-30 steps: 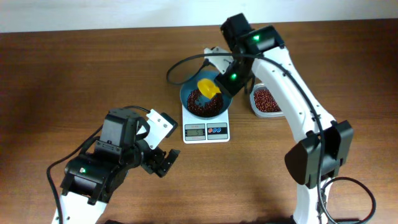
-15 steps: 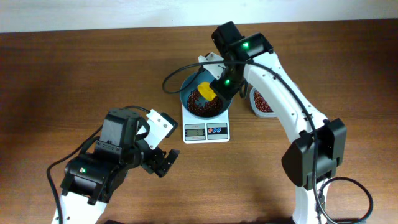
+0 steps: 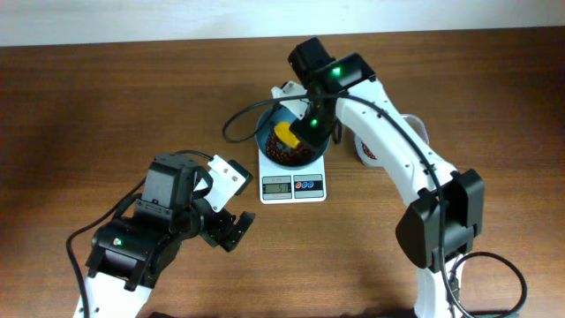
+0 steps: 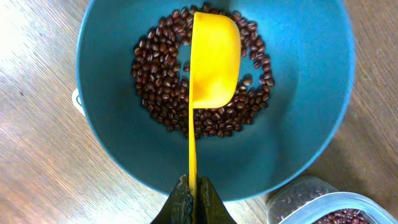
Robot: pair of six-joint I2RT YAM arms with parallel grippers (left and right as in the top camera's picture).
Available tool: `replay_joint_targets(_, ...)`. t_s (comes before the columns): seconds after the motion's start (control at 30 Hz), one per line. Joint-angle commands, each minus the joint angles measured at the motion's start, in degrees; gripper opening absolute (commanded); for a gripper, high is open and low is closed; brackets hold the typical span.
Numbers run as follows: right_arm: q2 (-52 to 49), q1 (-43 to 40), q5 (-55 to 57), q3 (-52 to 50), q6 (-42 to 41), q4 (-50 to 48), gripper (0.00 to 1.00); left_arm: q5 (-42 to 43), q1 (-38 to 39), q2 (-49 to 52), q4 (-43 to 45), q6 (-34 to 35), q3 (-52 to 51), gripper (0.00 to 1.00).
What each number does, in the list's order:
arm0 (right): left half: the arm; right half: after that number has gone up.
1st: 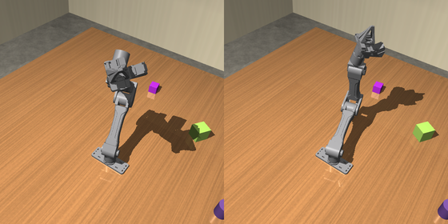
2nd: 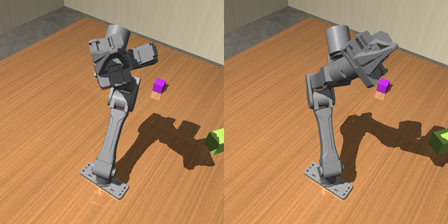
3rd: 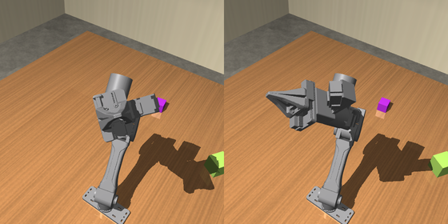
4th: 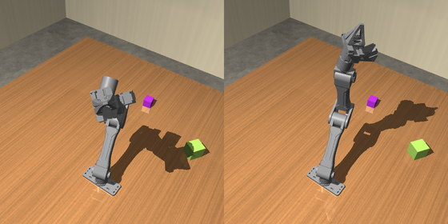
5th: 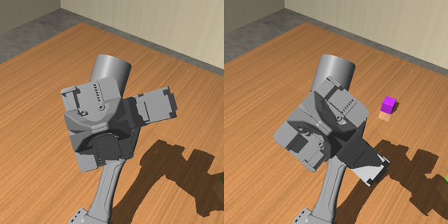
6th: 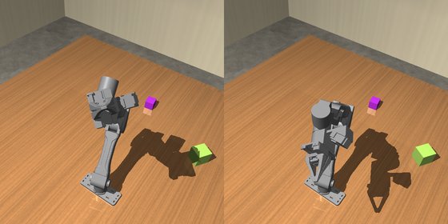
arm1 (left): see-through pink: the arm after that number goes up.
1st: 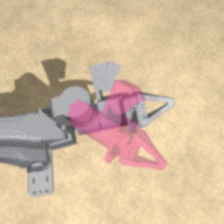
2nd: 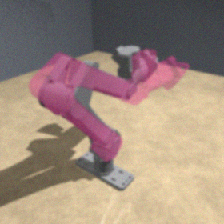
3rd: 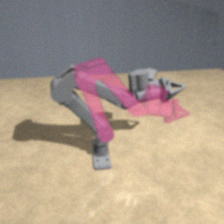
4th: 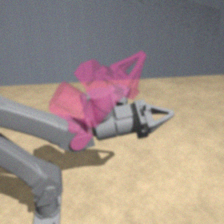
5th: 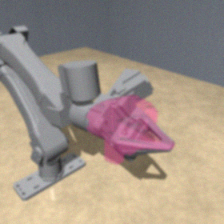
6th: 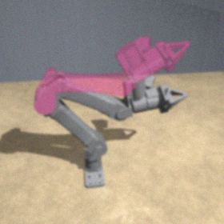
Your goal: Scoop item into bowl and weigh 50g on scale
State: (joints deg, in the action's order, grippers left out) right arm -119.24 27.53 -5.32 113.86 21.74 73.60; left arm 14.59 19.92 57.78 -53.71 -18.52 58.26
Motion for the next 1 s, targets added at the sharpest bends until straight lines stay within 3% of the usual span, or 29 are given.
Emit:
replay_joint_targets(0.0,-0.20,1.33,2.84,-1.22,0.50,-0.42,0.04,0.83,0.17,0.02,0.09,-1.07,0.13,0.99)
replay_joint_targets(0.23,-0.20,1.70,-4.68,-1.20,0.35,0.04,0.04,0.83,0.17,0.02,0.09,-1.07,0.13,0.99)
replay_joint_targets(0.97,-0.07,0.94,-11.58,-1.14,-1.20,1.40,0.04,0.83,0.17,0.02,0.09,-1.07,0.13,0.99)
